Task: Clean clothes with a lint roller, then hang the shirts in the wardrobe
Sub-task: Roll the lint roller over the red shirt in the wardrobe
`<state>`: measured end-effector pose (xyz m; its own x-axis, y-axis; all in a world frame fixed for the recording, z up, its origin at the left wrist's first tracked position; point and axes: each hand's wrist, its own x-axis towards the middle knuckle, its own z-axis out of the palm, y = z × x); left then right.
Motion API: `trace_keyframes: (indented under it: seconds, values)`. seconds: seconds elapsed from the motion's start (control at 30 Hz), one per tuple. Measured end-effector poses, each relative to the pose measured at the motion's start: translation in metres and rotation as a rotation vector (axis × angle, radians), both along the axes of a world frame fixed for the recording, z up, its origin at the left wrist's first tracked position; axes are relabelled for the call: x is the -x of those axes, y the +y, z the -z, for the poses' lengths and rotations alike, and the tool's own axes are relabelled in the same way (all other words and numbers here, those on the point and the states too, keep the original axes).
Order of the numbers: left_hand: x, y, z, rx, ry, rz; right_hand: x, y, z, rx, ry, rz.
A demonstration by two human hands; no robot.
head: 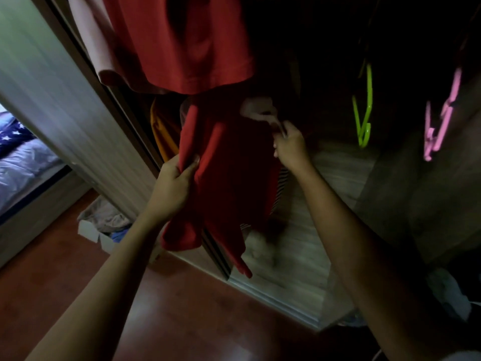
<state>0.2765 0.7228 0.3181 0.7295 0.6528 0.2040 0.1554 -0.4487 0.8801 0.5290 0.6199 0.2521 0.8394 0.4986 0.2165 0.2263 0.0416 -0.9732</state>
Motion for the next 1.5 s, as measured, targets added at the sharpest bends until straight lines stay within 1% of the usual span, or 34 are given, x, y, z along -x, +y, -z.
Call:
trace_keyframes:
  seconds: [0.07,0.13,0.2,0.27,0.33,0.4,0.47,0.53,0.63,0.7,0.8,0.87,0.97,1.03,1.13,1.2,1.33,1.47,1.5]
  values:
    - [0.000,0.005,0.004,0.003,-0.007,0.010,-0.002,0.000,-0.011,-0.073,0.026,0.058]
    - [0.001,0.009,0.007,0.007,-0.006,0.027,-0.001,0.004,-0.005,-0.061,0.028,0.101]
    - [0.001,0.012,0.009,0.032,-0.014,0.061,0.006,0.011,0.016,0.040,0.025,0.102]
    - [0.001,0.015,0.011,0.016,-0.030,0.094,0.021,0.016,0.050,0.210,0.005,0.054]
    - [-0.001,0.019,0.015,-0.024,-0.036,0.129,0.043,0.013,0.087,0.360,-0.041,-0.043]
    - [-0.003,0.022,0.020,-0.081,-0.027,0.145,0.068,0.005,0.117,0.489,-0.024,-0.169]
    - [-0.004,0.025,0.026,-0.155,-0.020,0.157,0.094,-0.007,0.135,0.578,0.004,-0.255]
    - [-0.005,0.025,0.029,-0.206,-0.034,0.180,0.114,-0.020,0.144,0.603,0.059,-0.233]
    - [-0.006,0.024,0.037,-0.237,-0.058,0.232,0.137,-0.043,0.130,0.528,0.159,-0.054]
    - [-0.006,0.017,0.041,-0.267,-0.053,0.299,0.158,-0.068,0.112,0.422,0.234,0.134]
    - [-0.005,0.006,0.048,-0.345,-0.088,0.327,0.186,-0.106,0.084,0.237,0.300,0.275]
    - [-0.003,-0.009,0.053,-0.383,-0.112,0.379,0.214,-0.139,0.071,0.094,0.322,0.359]
    - [-0.002,-0.049,0.068,-0.371,-0.135,0.484,0.265,-0.194,0.064,0.001,0.296,0.546]
    - [0.000,-0.088,0.080,-0.300,-0.118,0.589,0.300,-0.228,0.065,-0.051,0.313,0.702]
    - [0.010,-0.166,0.096,-0.211,-0.057,0.817,0.354,-0.279,0.073,-0.074,0.331,0.919]
    - [0.022,-0.226,0.108,-0.234,-0.058,0.954,0.393,-0.314,0.079,-0.091,0.362,1.043]
    - [0.064,-0.354,0.130,-0.296,-0.061,1.207,0.473,-0.385,0.096,-0.153,0.489,1.309]
    - [0.126,-0.473,0.163,-0.319,-0.103,1.388,0.542,-0.452,0.122,-0.166,0.565,1.559]
    - [0.141,-0.499,0.176,-0.336,-0.088,1.443,0.558,-0.468,0.132,-0.190,0.597,1.604]
